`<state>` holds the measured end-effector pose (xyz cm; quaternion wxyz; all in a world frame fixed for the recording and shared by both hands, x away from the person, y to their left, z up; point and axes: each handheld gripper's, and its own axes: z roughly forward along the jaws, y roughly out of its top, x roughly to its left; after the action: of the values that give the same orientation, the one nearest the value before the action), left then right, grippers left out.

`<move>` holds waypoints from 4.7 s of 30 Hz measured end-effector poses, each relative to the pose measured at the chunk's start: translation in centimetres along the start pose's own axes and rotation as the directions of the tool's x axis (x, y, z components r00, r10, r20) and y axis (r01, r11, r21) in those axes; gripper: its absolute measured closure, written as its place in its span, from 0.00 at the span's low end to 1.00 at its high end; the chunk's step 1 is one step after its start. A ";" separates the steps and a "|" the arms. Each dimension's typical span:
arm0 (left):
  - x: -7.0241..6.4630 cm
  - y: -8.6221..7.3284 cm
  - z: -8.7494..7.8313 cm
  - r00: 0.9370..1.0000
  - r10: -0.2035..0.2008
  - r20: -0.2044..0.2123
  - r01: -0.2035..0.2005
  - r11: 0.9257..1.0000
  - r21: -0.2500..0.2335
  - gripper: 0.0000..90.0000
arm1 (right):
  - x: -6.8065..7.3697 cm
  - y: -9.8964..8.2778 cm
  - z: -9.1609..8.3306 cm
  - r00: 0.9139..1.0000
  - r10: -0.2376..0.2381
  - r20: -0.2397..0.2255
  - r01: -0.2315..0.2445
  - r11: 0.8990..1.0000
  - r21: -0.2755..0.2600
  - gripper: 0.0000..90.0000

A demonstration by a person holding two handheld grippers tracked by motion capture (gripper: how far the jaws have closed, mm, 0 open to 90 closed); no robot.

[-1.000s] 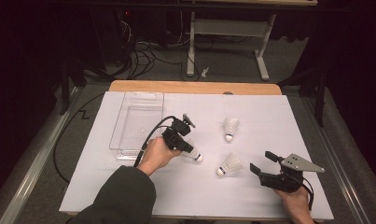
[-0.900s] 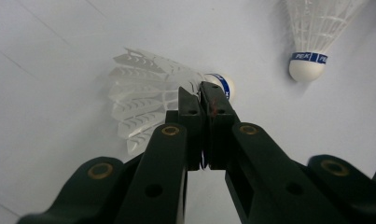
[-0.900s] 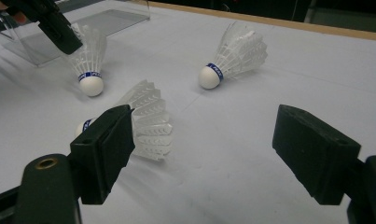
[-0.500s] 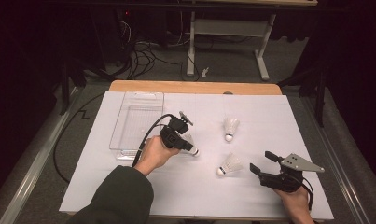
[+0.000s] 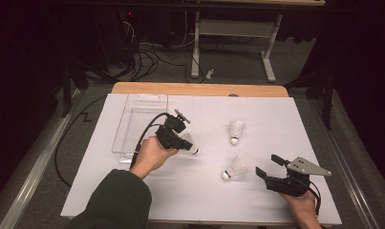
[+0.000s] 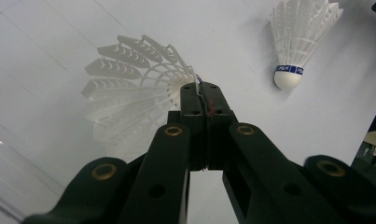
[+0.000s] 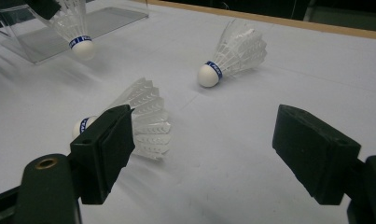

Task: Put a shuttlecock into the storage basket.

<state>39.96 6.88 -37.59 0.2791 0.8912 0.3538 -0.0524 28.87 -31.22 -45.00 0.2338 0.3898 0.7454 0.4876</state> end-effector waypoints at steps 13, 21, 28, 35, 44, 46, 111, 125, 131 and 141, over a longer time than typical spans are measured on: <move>0.3 -0.5 -1.6 1.000 -0.019 -0.007 0.019 0.999 -0.036 0.99 | 0.0 0.0 0.0 1.000 -0.014 0.012 0.014 1.000 0.000 0.23; 0.4 -0.7 -2.8 1.000 -0.023 -0.018 0.022 0.998 -0.059 0.99 | 0.0 0.0 -0.1 1.000 -0.014 0.013 0.014 1.000 -0.002 0.23; 0.2 -0.6 -3.9 0.999 -0.011 -0.036 0.008 0.997 -0.080 0.99 | 0.1 0.0 -0.1 1.000 -0.015 0.013 0.015 1.000 -0.003 0.23; 0.6 -0.9 -4.8 0.999 -0.023 -0.049 0.018 0.995 -0.103 0.99 | 0.1 0.0 -0.1 1.000 -0.016 0.014 0.016 1.000 -0.005 0.23; 0.9 -1.0 -6.0 0.997 -0.029 -0.072 0.019 0.991 -0.131 0.99 | 0.1 0.0 -0.1 1.000 -0.016 0.014 0.016 1.000 -0.004 0.23; 1.0 -1.0 -6.2 0.997 -0.032 -0.076 0.022 0.991 -0.134 0.99 | 0.1 0.0 -0.1 1.000 -0.015 0.013 0.015 1.000 -0.004 0.23; 10.5 -1.2 -6.3 0.932 -0.299 -0.207 0.266 0.949 -0.172 0.99 | 0.0 0.0 0.0 1.000 -0.006 0.008 0.005 1.000 0.005 0.24; 11.6 -0.7 -4.4 0.925 -0.314 -0.213 0.289 0.947 -0.139 0.99 | 0.0 0.0 0.0 1.000 -0.007 0.005 0.007 1.000 0.004 0.23; 11.9 -0.6 -3.7 0.922 -0.320 -0.221 0.297 0.946 -0.128 0.99 | 0.0 0.0 0.0 1.000 -0.008 0.005 0.008 1.000 0.004 0.24; 12.2 -0.4 -2.8 0.917 -0.323 -0.233 0.306 0.946 -0.106 0.98 | 0.1 0.0 0.0 1.000 -0.012 0.004 0.012 1.000 0.004 0.23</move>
<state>48.45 15.99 -38.97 0.2507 0.8123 0.5260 0.0266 28.79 -31.21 -45.00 0.2375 0.3865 0.7483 0.4839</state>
